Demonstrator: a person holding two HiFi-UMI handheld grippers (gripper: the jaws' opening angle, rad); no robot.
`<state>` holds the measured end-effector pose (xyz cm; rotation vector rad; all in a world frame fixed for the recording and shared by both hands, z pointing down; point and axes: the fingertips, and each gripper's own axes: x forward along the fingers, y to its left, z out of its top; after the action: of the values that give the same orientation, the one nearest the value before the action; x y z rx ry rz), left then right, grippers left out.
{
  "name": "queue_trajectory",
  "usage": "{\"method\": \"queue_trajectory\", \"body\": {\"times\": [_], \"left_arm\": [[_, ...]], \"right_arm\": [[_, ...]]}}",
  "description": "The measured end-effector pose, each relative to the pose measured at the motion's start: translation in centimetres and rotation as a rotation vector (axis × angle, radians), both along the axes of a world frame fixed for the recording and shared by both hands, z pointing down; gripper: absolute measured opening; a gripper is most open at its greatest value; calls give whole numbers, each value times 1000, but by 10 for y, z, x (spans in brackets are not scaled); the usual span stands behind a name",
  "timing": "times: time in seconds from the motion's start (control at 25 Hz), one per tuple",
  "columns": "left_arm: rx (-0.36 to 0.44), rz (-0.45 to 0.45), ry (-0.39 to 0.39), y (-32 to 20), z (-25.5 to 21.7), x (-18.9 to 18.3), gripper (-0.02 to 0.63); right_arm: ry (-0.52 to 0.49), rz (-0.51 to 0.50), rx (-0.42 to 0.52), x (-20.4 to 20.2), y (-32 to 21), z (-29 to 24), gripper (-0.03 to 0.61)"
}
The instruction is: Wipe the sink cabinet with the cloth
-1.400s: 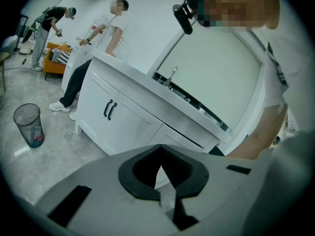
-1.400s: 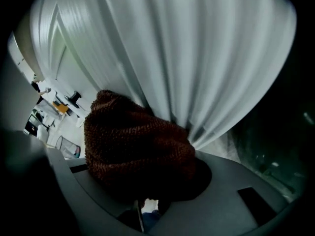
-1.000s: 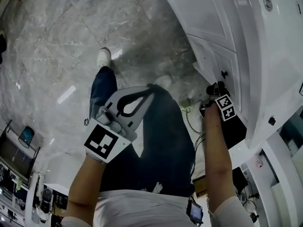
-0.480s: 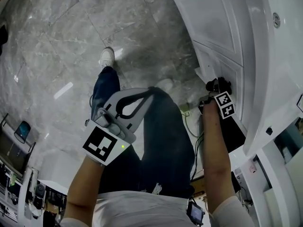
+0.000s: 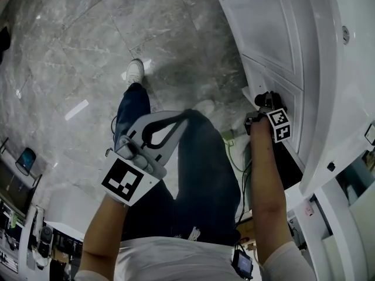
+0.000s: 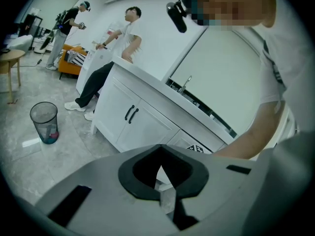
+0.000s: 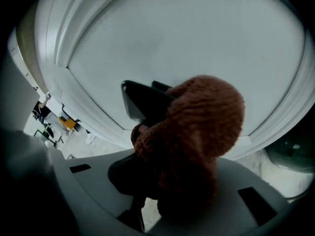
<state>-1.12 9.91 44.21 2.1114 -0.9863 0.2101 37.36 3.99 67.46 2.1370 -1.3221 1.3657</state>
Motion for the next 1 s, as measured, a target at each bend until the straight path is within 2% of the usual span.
{"method": "queue_trajectory", "body": {"times": [0.44, 0.68, 1.0], "left_arm": [[-14, 2, 6, 3, 3, -9, 11], [-2, 15, 13, -2, -2, -13, 11], [-2, 85, 24, 1, -5, -9, 11]], "right_arm": [[-27, -114, 100, -48, -52, -22, 98], [-18, -104, 126, -51, -56, -35, 98], [19, -142, 197, -52, -57, -70, 95]]}}
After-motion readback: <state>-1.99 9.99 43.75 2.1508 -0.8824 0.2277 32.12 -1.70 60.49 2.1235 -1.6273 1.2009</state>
